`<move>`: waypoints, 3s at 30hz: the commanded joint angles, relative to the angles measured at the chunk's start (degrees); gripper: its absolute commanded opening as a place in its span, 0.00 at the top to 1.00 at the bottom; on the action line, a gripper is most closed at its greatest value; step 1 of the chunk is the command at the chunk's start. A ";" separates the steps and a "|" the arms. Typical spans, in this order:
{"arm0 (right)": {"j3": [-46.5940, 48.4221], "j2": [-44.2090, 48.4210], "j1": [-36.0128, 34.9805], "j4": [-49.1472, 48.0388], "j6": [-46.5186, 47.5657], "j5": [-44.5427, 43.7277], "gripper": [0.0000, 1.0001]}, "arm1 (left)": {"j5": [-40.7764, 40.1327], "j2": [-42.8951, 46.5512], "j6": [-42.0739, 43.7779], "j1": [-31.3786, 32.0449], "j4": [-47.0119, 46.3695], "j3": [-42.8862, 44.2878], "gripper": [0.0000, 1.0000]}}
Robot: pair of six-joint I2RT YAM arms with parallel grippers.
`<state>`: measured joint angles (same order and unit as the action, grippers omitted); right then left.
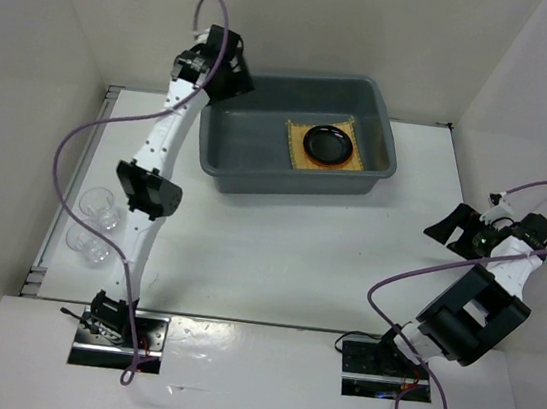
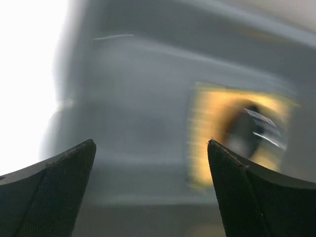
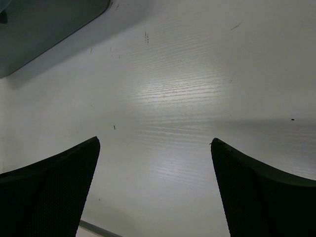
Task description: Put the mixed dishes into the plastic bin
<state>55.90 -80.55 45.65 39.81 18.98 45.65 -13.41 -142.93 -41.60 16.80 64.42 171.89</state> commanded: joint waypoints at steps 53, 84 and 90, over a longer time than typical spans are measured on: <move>2.02 -8.13 -6.80 -0.26 0.79 3.66 0.05 | 38.19 12.11 16.53 -12.60 -20.28 -11.50 1.00; 2.02 -10.68 -6.80 0.35 0.79 4.36 0.05 | 12.71 6.87 24.56 5.70 -10.46 -34.27 0.29; 2.02 -10.68 -6.80 0.35 0.79 4.36 0.05 | -5.79 16.42 20.26 6.75 -5.12 -20.94 0.04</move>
<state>56.23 -91.13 38.76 40.21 19.92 48.77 -6.90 -136.84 -18.33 23.00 56.80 142.58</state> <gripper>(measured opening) 0.957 0.954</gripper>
